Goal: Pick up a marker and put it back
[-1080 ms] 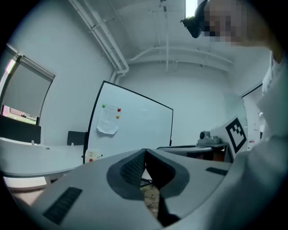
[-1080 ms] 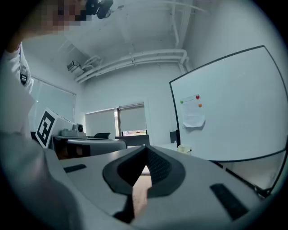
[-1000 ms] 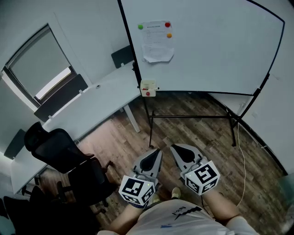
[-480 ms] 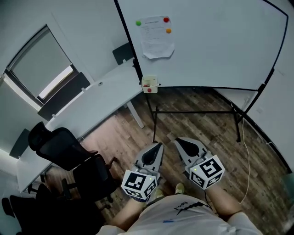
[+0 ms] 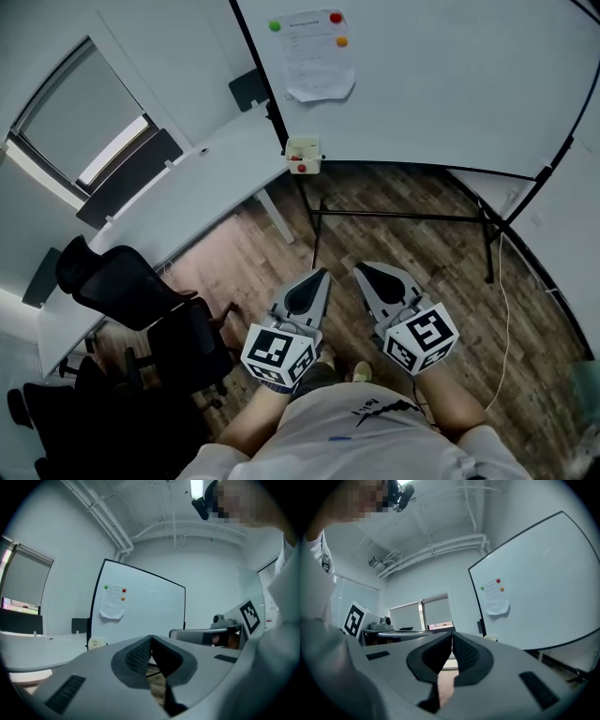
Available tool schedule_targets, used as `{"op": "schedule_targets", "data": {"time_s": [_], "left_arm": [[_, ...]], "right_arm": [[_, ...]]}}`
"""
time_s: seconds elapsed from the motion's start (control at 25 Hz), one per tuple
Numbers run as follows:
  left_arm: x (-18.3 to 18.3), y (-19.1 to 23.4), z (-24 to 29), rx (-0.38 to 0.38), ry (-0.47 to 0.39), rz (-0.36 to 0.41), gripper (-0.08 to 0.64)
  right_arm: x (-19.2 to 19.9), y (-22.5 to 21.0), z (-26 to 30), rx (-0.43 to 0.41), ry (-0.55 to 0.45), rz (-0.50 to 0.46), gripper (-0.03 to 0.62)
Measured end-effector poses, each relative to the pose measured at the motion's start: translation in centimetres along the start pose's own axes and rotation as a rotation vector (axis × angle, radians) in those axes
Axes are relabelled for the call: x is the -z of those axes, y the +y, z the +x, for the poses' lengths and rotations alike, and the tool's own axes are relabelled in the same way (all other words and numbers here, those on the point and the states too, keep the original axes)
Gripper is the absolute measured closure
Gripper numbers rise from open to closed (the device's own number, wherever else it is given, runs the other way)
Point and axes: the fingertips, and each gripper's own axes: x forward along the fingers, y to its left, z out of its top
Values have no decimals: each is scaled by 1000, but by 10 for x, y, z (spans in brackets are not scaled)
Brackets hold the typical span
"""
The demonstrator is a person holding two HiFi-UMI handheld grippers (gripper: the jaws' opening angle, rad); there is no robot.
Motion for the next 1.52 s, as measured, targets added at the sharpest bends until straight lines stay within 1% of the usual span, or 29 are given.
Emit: {"op": "schedule_targets", "data": {"time_s": [0.16,0.28,0.36,0.44,0.52,0.72,0.88,1.04,1.16,1.2,1.24,1.28,1.4,1.44,1.52], "left_arm": [[5,9,21,-6,17,17,549],[10,22,39,-2,24,26,548],[12,34,52,6,22,20,548],[13,48,68,21,18,-3,548],[13,62,85,36,20,-13,548],[14,108,131,68,38,21,549],[21,148,167,112,69,-22,549],[26,182,201,155,93,-19,548],[35,205,221,181,114,-50,548],[39,213,228,187,119,-81,549],[44,220,235,194,124,-133,548],[49,226,241,202,128,-206,548],[72,243,264,225,145,-475,548],[80,249,271,224,151,-552,548],[94,259,285,215,156,-683,546]], "right_arm": [[-4,-17,10,7,2,-2,578],[0,-30,22,18,10,-5,578],[2,-40,32,28,18,-8,578],[3,-50,47,39,25,-13,578],[3,-63,64,51,31,-16,578],[-3,-94,123,84,36,-25,578],[-2,-120,171,119,56,-16,578],[-2,-144,217,159,70,-16,578],[-4,-160,242,192,70,-16,577],[-4,-165,248,199,70,-16,578],[-5,-169,254,205,72,-18,578],[-4,-174,259,209,77,-20,577],[-3,-190,276,213,83,-32,577],[-2,-196,281,210,82,-32,577],[2,-208,293,194,85,-27,577]]}}
